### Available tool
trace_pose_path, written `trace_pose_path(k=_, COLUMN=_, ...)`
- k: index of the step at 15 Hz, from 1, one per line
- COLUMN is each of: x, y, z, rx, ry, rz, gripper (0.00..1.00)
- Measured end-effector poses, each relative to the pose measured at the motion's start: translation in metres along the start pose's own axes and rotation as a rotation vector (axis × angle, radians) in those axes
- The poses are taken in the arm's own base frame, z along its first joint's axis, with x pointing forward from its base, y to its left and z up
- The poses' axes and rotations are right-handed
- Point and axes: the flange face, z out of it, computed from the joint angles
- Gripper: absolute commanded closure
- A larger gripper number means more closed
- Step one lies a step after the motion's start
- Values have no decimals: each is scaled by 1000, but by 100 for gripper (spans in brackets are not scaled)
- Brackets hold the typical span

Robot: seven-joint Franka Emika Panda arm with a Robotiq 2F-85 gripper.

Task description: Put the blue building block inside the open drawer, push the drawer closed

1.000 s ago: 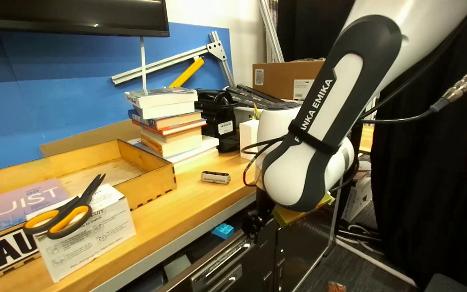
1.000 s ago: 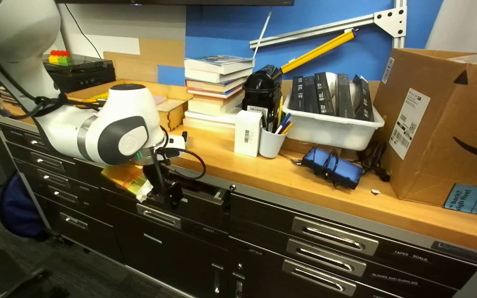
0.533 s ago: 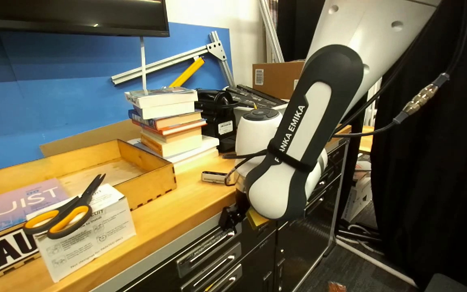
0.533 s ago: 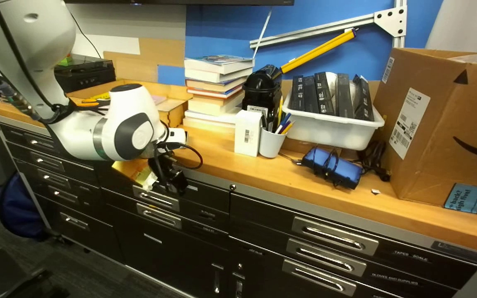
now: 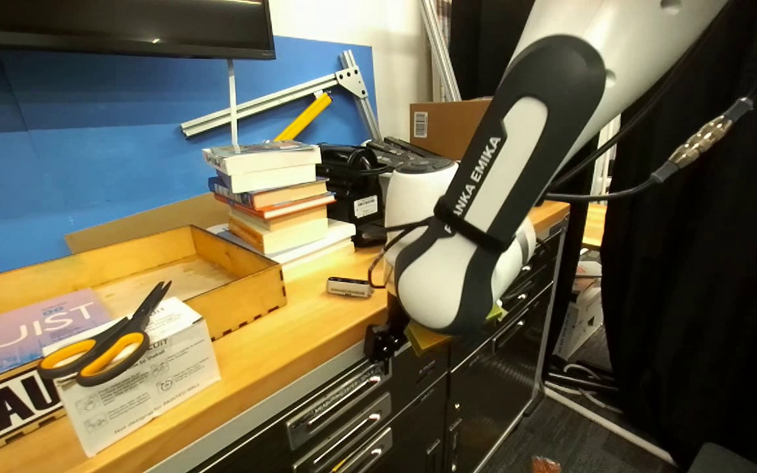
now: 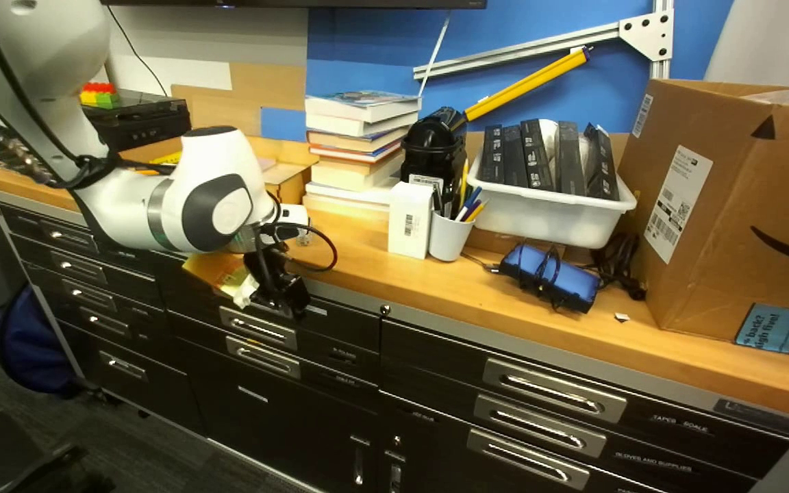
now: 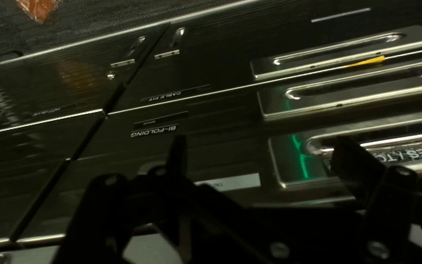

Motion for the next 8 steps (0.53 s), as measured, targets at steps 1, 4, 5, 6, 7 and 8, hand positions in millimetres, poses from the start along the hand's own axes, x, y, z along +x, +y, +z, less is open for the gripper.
trace_pose_path(k=1, x=1, y=5, z=-12, rx=17, ry=-31, rz=-12, gripper=0)
trace_pose_path(k=4, x=5, y=22, z=-66, rx=51, ry=-100, rz=-57, gripper=0)
trace_pose_path(k=5, x=5, y=27, z=-86, rx=72, ry=-122, rz=-81, gripper=0)
trace_pose_path(k=6, x=3, y=31, z=-106, rx=98, ry=-143, rz=-110, gripper=0)
trace_pose_path(k=7, x=1, y=34, z=-126, rx=128, ry=-162, rz=-142, gripper=0)
trace_pose_path(k=8, x=-2, y=35, z=-144, rx=155, ry=-177, rz=-171, gripper=0)
